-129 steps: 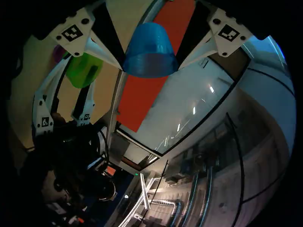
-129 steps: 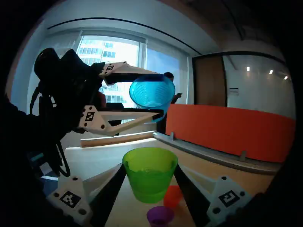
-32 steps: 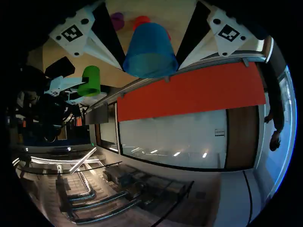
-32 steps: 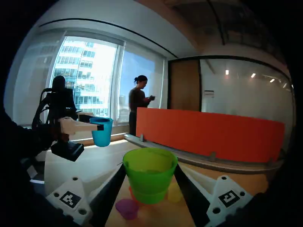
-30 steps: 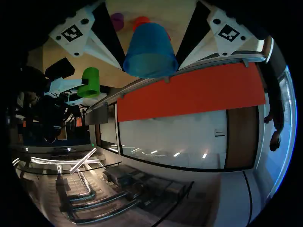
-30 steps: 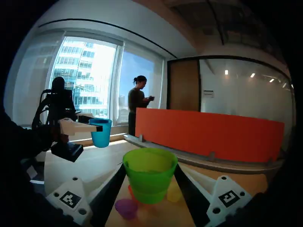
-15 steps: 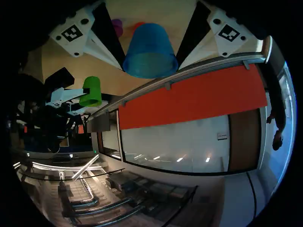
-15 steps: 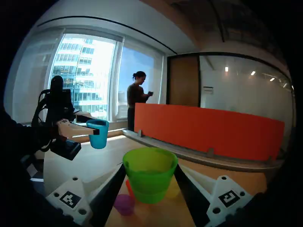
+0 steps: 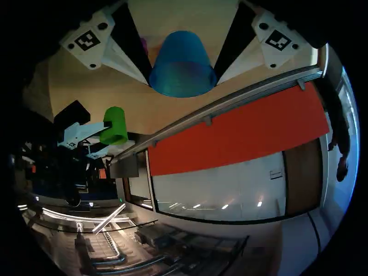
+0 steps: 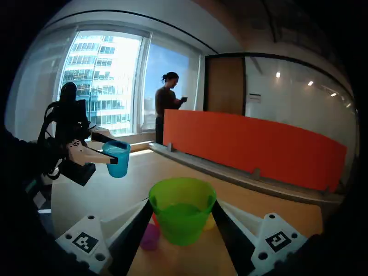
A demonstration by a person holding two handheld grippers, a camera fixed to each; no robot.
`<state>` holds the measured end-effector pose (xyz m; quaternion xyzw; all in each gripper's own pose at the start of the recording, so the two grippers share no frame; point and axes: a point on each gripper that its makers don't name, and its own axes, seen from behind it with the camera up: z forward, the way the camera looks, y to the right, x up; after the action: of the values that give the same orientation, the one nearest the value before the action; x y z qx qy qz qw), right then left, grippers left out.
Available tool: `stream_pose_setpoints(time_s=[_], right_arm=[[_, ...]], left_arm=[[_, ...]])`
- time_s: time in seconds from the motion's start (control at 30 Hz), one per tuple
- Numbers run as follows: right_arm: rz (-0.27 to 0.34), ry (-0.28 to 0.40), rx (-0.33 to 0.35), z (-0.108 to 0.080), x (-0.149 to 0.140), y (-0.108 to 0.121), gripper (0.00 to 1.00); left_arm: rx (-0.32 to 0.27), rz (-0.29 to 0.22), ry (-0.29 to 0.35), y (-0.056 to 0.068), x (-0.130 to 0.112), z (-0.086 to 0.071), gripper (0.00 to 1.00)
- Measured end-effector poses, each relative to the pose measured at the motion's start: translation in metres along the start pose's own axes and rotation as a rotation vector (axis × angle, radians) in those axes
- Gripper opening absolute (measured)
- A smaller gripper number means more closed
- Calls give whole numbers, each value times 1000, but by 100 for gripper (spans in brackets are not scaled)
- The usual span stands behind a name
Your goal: Pour water
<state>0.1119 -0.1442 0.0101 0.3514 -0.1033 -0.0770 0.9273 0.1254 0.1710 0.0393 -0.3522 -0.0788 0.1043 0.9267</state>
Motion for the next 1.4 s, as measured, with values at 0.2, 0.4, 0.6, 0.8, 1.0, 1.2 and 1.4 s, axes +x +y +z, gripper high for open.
stream_pose_setpoints(time_s=[0.2, 0.4, 0.6, 0.8, 1.0, 1.2, 1.4], right_arm=[[-11, -34, -6, 2, -13, 4, 90], [-5, -62, 0, 3, -22, 8, 90], [-4, -105, 2, 6, -35, 12, 90], [-6, -154, 12, 9, -53, 12, 90], [1, -199, 21, 12, -69, 13, 91], [15, -243, 33, 16, -85, 13, 90], [11, -287, 49, 20, -100, 9, 91]], left_arm=[[-16, 3, -39, 2, -13, 7, 89], [-33, 4, -84, 5, -28, 13, 89], [-56, 16, -151, 9, -50, 18, 89], [-76, 30, -204, 12, -68, 22, 89], [-98, 41, -246, 13, -81, 22, 89], [-124, 40, -291, 17, -98, 23, 89], [-146, 41, -331, 21, -113, 25, 89]])
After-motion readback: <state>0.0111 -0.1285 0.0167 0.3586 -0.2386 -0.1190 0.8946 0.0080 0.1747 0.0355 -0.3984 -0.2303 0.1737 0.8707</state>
